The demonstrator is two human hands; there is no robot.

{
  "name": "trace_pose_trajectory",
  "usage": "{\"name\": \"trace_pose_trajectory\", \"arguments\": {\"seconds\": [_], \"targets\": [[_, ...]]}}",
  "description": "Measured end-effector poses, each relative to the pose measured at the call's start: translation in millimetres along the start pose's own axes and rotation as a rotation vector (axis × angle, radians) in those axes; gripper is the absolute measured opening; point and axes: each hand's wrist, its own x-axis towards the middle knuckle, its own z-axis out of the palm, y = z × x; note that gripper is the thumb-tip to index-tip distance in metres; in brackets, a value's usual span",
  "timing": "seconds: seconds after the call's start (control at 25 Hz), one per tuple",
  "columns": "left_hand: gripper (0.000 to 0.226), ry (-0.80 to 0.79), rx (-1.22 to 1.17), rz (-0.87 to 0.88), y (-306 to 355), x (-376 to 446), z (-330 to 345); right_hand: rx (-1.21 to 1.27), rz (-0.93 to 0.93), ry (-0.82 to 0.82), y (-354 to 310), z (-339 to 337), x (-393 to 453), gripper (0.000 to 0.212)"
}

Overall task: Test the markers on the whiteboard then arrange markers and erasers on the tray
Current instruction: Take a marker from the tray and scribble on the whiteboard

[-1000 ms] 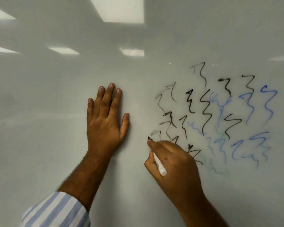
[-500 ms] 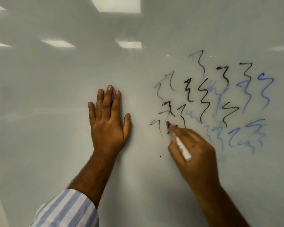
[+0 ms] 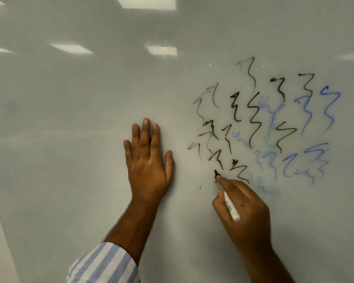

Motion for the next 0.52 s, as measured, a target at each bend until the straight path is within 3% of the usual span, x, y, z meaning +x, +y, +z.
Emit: {"name": "trace_pose_trajectory", "arguments": {"seconds": [0.12,0.24,0.4,0.52], "targets": [[0.071,0.005,0.009,0.051,-4.6,-6.1,1.3,0.004,0.001,-0.062,7.2,-9.7,0.0,0.032],[0.063,0.029,-0.057,0.107,-8.0,-13.8,0.4,0.121,0.162,0.002,20.0,-28.9,0.8,0.028],[0.072,0.044,-0.25,0.097,-8.7,-19.7,-5.7,0.354,0.262,-0.024,15.2,-41.8,-3.6,0.026],[0.059,0.101,-0.368,0.036,-4.4,-20.9,-10.0,0.597,0.414,-0.092,2.3,-40.3,-10.7,0.026]]}}
